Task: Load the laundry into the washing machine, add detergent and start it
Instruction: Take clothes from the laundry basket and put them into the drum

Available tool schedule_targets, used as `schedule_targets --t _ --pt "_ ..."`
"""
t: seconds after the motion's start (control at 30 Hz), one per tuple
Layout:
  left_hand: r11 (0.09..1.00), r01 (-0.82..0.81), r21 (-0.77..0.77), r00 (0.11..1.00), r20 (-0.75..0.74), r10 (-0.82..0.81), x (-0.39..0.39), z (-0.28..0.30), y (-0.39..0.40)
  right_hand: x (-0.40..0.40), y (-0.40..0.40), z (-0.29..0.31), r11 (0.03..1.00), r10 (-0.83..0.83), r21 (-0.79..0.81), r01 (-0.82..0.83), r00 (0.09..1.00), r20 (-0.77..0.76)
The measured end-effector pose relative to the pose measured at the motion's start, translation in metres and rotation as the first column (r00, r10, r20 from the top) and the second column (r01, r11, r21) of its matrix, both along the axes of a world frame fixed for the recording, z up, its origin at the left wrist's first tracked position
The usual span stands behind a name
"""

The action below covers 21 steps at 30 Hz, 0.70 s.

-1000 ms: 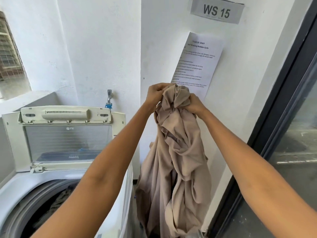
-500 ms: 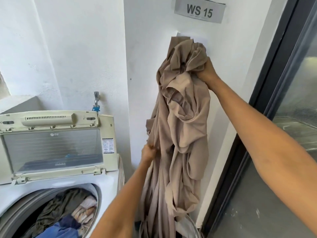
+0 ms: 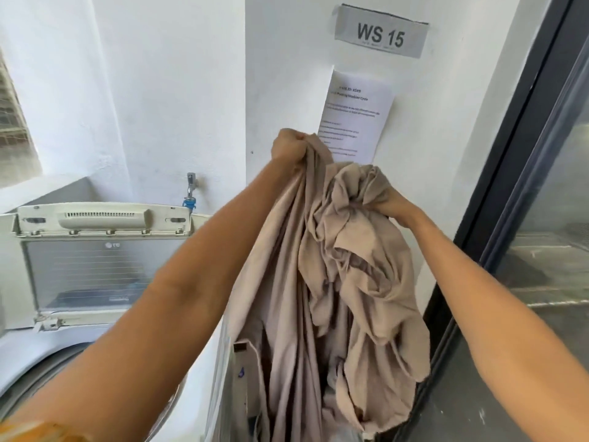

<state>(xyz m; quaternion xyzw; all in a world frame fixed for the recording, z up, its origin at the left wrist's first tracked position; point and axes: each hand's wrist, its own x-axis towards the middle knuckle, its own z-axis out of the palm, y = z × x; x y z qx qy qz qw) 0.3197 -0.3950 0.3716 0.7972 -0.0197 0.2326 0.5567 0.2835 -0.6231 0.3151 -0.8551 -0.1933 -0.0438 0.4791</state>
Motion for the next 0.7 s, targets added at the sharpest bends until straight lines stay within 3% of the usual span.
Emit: schedule_targets --t 0.07,0.23,0.37,0.4,0.47,0.53,0.57,0.63,0.7 --pt "0.998 0.016 0.068 0.998 -0.062 -0.012 0.000 -0.008 -0.008 0.004 0.012 -0.001 0.997 0.043 0.068 -0.044 0.999 0.012" --pt "0.964 0.263 -0.030 0.962 -0.068 -0.265 -0.017 -0.032 -0.017 0.016 0.042 0.001 0.990 0.142 0.020 -0.141 0.989 -0.038" --pt "0.948 0.307 0.077 0.951 -0.039 -0.305 -0.024 -0.035 0.004 0.021 0.059 -0.001 0.998 0.069 -0.003 -0.069 0.997 -0.017" --pt "0.946 0.320 0.052 0.947 -0.001 -0.320 -0.026 -0.040 0.011 0.020 0.063 -0.001 0.999 0.039 0.002 -0.039 0.999 0.010" --pt "0.931 0.331 -0.156 0.942 0.110 -0.316 -0.033 -0.064 0.025 0.017 0.065 0.002 0.999 -0.006 0.038 0.004 0.998 0.061" --pt "0.909 0.215 -0.358 0.974 0.150 -0.171 -0.036 -0.106 0.040 0.013 0.062 0.011 0.994 -0.031 0.108 0.020 0.994 0.105" --pt "0.917 0.110 -0.383 0.993 0.089 -0.082 -0.032 -0.135 0.049 0.013 0.059 0.019 0.990 -0.036 0.140 0.017 0.990 0.133" --pt "0.962 -0.013 -0.271 0.990 -0.138 -0.026 -0.028 -0.196 0.061 0.012 0.053 0.038 0.984 -0.034 0.178 -0.003 0.979 0.203" --pt "0.984 0.079 -0.161 0.923 -0.362 -0.133 -0.032 -0.242 0.058 0.013 0.049 0.057 0.982 -0.051 0.191 -0.003 0.959 0.277"
